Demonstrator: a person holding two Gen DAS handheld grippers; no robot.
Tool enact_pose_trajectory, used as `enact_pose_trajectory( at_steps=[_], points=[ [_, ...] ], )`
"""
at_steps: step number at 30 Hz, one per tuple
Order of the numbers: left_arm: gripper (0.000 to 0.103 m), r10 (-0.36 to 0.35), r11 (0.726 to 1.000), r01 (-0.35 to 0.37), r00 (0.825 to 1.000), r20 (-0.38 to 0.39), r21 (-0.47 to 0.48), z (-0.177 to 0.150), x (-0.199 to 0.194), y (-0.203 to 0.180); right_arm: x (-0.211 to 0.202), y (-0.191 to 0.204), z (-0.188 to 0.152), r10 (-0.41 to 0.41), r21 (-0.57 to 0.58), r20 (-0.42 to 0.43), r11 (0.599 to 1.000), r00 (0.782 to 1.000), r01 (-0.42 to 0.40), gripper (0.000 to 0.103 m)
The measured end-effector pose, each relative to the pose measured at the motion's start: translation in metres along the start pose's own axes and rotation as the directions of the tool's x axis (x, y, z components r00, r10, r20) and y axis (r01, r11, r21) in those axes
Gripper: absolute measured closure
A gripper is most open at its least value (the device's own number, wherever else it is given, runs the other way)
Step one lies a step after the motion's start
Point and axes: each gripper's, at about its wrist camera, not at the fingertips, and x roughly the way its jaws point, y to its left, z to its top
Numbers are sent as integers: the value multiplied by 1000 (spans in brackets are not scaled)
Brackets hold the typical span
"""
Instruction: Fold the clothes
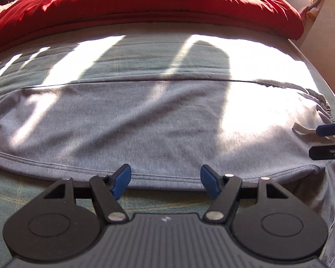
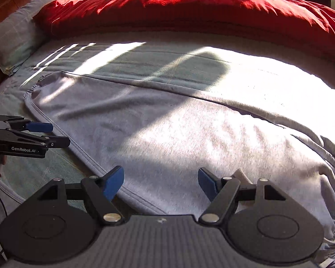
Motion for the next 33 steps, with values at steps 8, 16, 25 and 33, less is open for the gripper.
enact_pose_trajectory(
  at_steps=[8,16,25,33],
  points=[
    [34,-60,990,59,998,11,127,9,10,-77,13,-10,-61,79,32,-31,996,996,-78,23],
    [34,-79,979,85,996,-41,186,4,20,-110,7,-1,-77,140,5,-5,990,990,-140,23],
    [34,-207,937,203,978,-16,283,5,32,-156,-36,-70,-94,25,201,47,979,999,-34,24],
    [39,-23,948,32,999,-32,315,-20,27,-140,-49,-91,-105,-33,228,59,973,998,19,24]
  ],
)
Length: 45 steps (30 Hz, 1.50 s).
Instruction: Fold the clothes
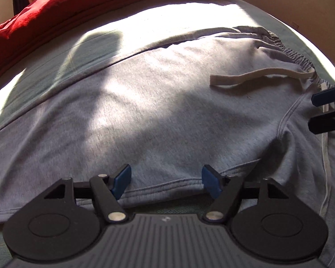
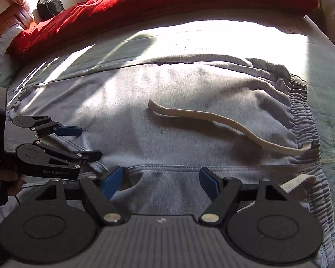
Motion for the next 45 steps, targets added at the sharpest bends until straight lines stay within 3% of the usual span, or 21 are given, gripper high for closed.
enact_pose_trajectory(
  at_steps=[2,6,9,11,16,18,21,25,29,33,35,40,43,45],
  points=[
    [39,-31,1000,31,999,22,-3,-2,-19,2,-2,-3,0,-10,-3,8,1000,1000,10,24],
    [63,-207,978,205,976,-72,-41,-7,-19,-11,-1,-12,-1,-24,23,12,999,1000,24,24],
    [64,-229,972,221,966,-124,-73,-13,4,-22,-1,-15,1,-30,50,25,998,999,29,24],
    [65,-235,970,226,966,-106,-90,-14,11,-25,-5,-15,1,-31,57,40,998,999,29,23],
    [66,-217,976,218,972,-87,2,-3,19,-40,-4,-17,-3,-42,55,38,998,998,40,23],
    [100,-192,976,199,977,-89,83,-1,18,-50,-3,-18,-4,-41,63,32,997,999,39,23],
    [100,-114,981,122,991,-64,148,-1,13,-53,-2,-17,-5,-38,66,32,997,999,36,23],
    [98,-159,985,163,983,-88,49,0,14,-38,2,-14,-9,-2,64,-4,998,1000,3,23],
    [85,-145,986,152,985,-92,70,-1,2,-39,7,-6,-15,24,33,-55,999,998,-22,23],
    [69,-143,986,149,986,-91,72,-3,-18,-37,3,-14,-21,-24,-18,-100,1000,995,22,23],
    [66,-173,980,179,982,-77,90,-4,-30,-42,0,-21,-24,-43,-42,-127,998,991,38,23],
    [63,-292,928,304,953,-83,215,-11,-36,-86,-12,-36,-45,-67,-295,-234,956,970,-5,23],
    [62,-318,875,321,946,-68,362,-27,-31,-122,-18,-35,-61,-68,-440,-218,897,974,-36,23],
    [61,-319,863,330,943,-95,382,-38,-19,-135,-13,-40,-68,-54,-447,-233,893,971,-58,21]
  ],
)
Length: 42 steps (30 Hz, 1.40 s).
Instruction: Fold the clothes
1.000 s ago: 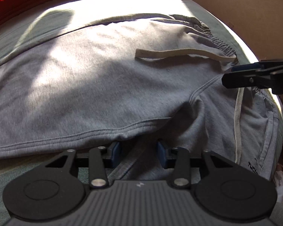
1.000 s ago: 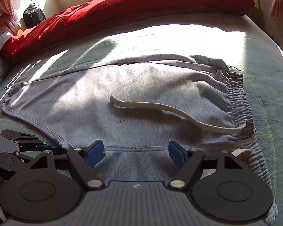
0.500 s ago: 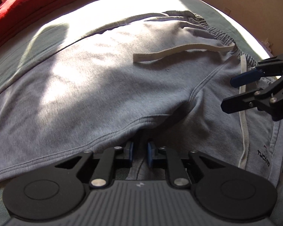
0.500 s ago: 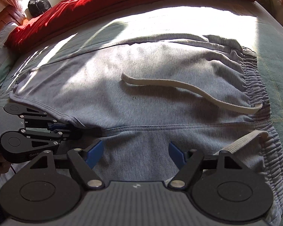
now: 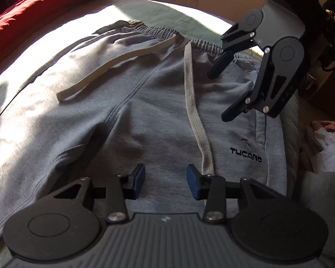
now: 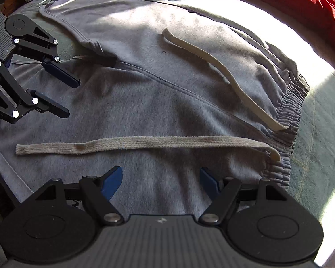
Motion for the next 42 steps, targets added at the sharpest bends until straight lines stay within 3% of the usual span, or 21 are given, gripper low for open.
enact_pose_trajectory(
  at_steps=[2,4,6,8,11,15,18,23,28,32,38,42],
  points=[
    [57,-5,1000,5,1000,-16,-13,-6,12,-7,15,-1,-10,-6,-19,-46,1000,999,5,20],
    [48,-49,997,48,999,-20,-55,-12,11,-11,17,-2,-25,-13,-41,-35,999,999,11,5],
    [40,-87,994,85,996,-25,-66,-18,7,-16,15,-7,-39,-7,-11,-32,1000,999,7,0],
    [39,-96,994,95,995,-27,-59,-19,2,-16,11,-16,-53,5,54,-25,999,1000,-4,0],
    [39,-94,989,93,996,-7,-113,-15,-9,-1,8,-14,-58,-9,50,-21,999,1000,11,0],
    [38,-11,980,18,999,36,-200,-15,-28,31,10,-15,-55,-8,57,-30,998,1000,10,0],
    [38,49,968,-46,999,4,-247,-29,-32,53,9,-17,-55,-1,62,-26,998,1000,3,0],
    [36,14,929,-37,998,-65,-368,-63,-32,80,9,-17,-53,-5,61,-31,998,1000,7,0],
    [36,16,905,-47,997,-76,-424,-82,-51,87,9,-18,-49,-4,60,-46,998,999,7,0],
    [37,15,887,-29,999,-33,-461,-86,-61,93,10,-19,-51,-2,64,-52,998,999,5,0],
    [36,19,861,-34,999,-33,-508,-92,-51,107,11,-21,-57,-10,64,-66,998,998,14,0],
    [36,16,830,-23,1000,-17,-557,-95,-68,113,8,-21,-52,-20,61,-96,998,995,26,0]
  ],
)
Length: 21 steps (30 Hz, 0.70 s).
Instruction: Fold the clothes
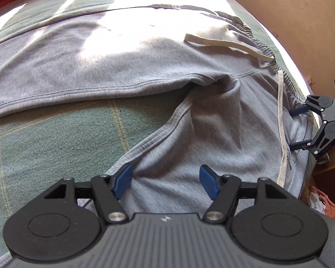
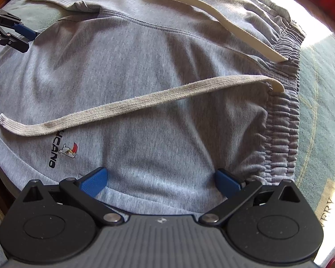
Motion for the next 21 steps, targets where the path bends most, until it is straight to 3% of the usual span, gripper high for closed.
enact_pose_trajectory(
  at_steps=[2,6,9,16,21],
  points=[
    [36,14,999,-14,1000,-8,36,-5,-9,-2,-9,5,7,0,-8,-12,1000,1000,0,1],
    [36,37,992,-35,999,-16,125,-20,-20,-8,-42,27,30,48,-68,71,997,996,-43,2],
    [36,47,992,-45,999,-13,122,-23,-17,-6,-47,58,70,127,-159,129,981,983,-106,2],
    [36,37,995,-37,999,8,92,-32,-22,8,-23,138,166,339,-437,124,862,932,-256,2],
    [36,35,998,-34,999,-16,58,-45,-21,26,1,176,205,426,-494,64,799,902,-342,2]
  ],
)
